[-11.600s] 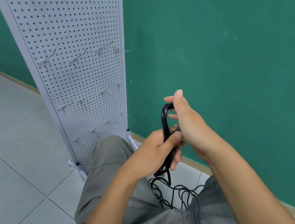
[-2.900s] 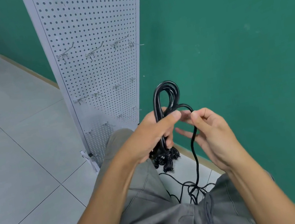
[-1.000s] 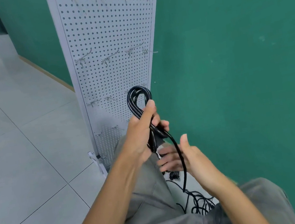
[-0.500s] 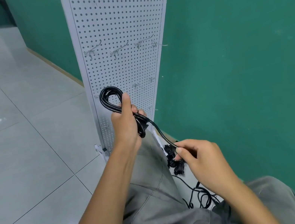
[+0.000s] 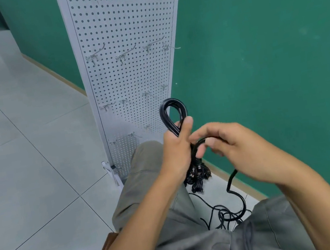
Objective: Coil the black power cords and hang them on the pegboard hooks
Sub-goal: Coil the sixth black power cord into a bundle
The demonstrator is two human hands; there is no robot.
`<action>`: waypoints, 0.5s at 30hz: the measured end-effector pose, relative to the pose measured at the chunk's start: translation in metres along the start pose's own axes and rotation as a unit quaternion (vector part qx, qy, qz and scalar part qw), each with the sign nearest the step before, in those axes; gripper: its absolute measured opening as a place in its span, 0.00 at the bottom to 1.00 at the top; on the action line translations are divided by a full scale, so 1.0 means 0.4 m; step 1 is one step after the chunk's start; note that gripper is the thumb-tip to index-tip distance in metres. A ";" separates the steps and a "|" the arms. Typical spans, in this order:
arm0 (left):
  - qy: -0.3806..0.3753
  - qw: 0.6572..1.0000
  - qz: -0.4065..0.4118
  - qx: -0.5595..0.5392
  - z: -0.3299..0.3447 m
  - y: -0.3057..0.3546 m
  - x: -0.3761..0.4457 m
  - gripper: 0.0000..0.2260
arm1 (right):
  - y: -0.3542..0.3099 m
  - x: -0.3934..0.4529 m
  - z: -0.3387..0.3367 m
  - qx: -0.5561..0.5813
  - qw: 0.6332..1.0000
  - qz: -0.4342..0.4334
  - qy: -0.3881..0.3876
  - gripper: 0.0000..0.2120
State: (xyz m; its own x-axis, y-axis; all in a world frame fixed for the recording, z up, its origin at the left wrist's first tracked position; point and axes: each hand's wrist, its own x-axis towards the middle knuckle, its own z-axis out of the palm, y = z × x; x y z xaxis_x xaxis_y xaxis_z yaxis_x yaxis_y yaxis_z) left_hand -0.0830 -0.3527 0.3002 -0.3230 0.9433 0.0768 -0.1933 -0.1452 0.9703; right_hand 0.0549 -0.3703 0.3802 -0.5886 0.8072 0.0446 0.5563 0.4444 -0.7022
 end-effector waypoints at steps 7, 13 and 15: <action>-0.095 0.989 -0.080 -0.078 0.053 0.005 -0.059 0.23 | 0.009 0.000 -0.026 0.072 0.988 0.048 0.128 0.10; -0.152 0.976 -0.087 -0.128 0.063 0.011 -0.075 0.27 | 0.011 -0.009 -0.041 -0.023 0.965 0.101 0.240 0.17; -0.180 0.974 -0.064 -0.125 0.056 0.010 -0.070 0.22 | 0.022 -0.011 -0.048 -0.015 0.959 0.114 0.258 0.19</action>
State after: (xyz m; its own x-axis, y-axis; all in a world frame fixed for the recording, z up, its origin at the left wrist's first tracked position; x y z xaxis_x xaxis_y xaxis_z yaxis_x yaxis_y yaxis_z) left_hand -0.0539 -0.3731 0.3071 0.0553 0.9955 0.0772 -0.4441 -0.0447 0.8949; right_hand 0.0735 -0.3626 0.3876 -0.0858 0.9659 0.2442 0.6577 0.2390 -0.7143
